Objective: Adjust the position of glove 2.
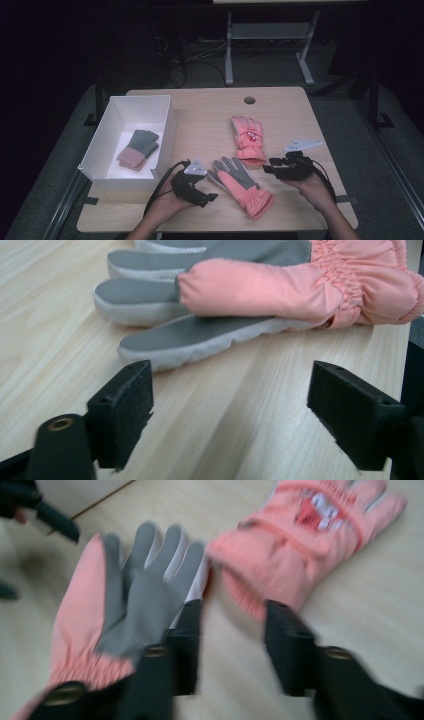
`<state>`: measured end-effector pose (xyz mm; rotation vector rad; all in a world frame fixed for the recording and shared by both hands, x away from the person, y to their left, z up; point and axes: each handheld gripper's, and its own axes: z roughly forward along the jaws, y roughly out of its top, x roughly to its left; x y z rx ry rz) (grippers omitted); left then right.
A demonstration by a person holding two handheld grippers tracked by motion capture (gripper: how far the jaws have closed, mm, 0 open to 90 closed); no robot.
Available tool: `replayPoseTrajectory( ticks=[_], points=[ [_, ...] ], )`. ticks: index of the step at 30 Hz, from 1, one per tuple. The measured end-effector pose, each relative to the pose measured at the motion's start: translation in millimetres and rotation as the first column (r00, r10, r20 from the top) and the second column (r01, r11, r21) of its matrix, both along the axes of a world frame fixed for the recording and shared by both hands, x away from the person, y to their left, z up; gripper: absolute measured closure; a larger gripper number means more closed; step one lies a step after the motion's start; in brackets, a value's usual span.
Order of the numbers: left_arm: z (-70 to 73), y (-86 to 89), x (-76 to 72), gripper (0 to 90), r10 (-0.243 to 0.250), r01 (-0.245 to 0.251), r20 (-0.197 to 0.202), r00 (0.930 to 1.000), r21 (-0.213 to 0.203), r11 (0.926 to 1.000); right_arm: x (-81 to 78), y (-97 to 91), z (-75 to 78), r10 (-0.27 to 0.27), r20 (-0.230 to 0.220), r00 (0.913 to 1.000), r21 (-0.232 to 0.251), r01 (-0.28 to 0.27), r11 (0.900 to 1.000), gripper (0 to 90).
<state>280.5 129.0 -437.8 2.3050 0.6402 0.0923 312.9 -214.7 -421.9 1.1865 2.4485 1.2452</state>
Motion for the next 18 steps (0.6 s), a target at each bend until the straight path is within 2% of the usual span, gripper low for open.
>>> replayPoseTrajectory(
  ticks=[1,2,3,4,5,6,8,9,10,11,12,15,16,18],
  points=[
    [0.0,0.0,0.0,16.2,0.000,0.000,0.000,1.0000,0.000,1.0000,5.2,3.0,3.0,-0.006,0.009,0.9999,0.005,0.006,1.0000,74.3],
    [-0.5,1.6,-0.6,16.2,0.001,-0.001,0.004,1.0000,0.004,1.0000,5.2,3.0,3.0,-0.006,0.009,0.9999,0.005,0.006,1.0000,74.3],
    [-1.3,2.6,-0.8,14.5,0.001,-0.002,0.014,0.9999,0.008,1.0000,16.4,9.2,8.4,-0.009,0.027,0.9996,0.009,0.008,0.9999,89.0],
    [-2.0,3.6,0.2,14.0,0.004,-0.005,0.023,0.9997,0.021,0.9998,21.9,13.1,11.1,-0.010,0.031,0.9995,0.008,0.010,0.9999,90.0],
    [-2.0,3.6,0.2,13.6,0.004,-0.005,0.023,0.9997,0.021,0.9998,21.9,13.1,11.1,-0.010,0.031,0.9995,0.008,0.010,0.9999,90.0],
    [-3.1,4.7,2.2,13.5,0.014,-0.014,0.013,0.9998,0.002,0.9999,33.9,21.9,15.5,0.002,0.026,0.9996,0.007,-0.002,1.0000,90.0],
    [-4.5,6.0,4.1,13.5,0.013,-0.013,0.020,0.9997,0.016,0.9998,46.1,31.0,18.3,0.003,0.032,0.9995,0.001,-0.003,1.0000,90.0],
    [-4.5,6.0,4.1,13.4,0.013,-0.013,0.020,0.9997,0.016,0.9998,46.1,31.0,18.3,0.003,0.032,0.9995,0.001,-0.003,1.0000,90.0],
    [-6.2,6.0,4.2,13.4,0.029,-0.029,0.015,0.9995,0.011,0.9995,52.4,35.5,18.8,0.007,0.020,0.9998,0.003,-0.007,1.0000,90.0],
    [-7.2,8.1,5.7,13.3,0.032,-0.032,0.010,0.9994,0.018,0.9993,64.5,45.5,17.4,0.006,0.011,0.9999,-0.009,-0.006,0.9999,90.0],
    [-7.2,8.1,5.7,13.3,0.032,-0.032,0.010,0.9994,0.018,0.9993,69.8,50.8,16.0,0.000,0.001,1.0000,-0.012,0.000,0.9999,90.0],
    [-8.7,10.2,7.2,13.4,0.056,-0.056,0.008,0.9984,-0.001,0.9984,79.2,61.2,11.9,0.009,-0.017,0.9998,-0.011,-0.009,0.9999,90.0],
    [-8.9,12.0,9.0,13.4,0.062,-0.062,0.006,0.9981,0.003,0.9981,87.1,72.3,5.8,0.011,-0.029,0.9995,-0.028,-0.012,0.9995,90.0],
    [-9.2,12.4,9.6,13.5,0.058,-0.058,0.005,0.9983,-0.001,0.9983,93.2,82.9,-1.1,0.019,-0.050,0.9986,-0.047,-0.022,0.9987,90.0]
  ],
)
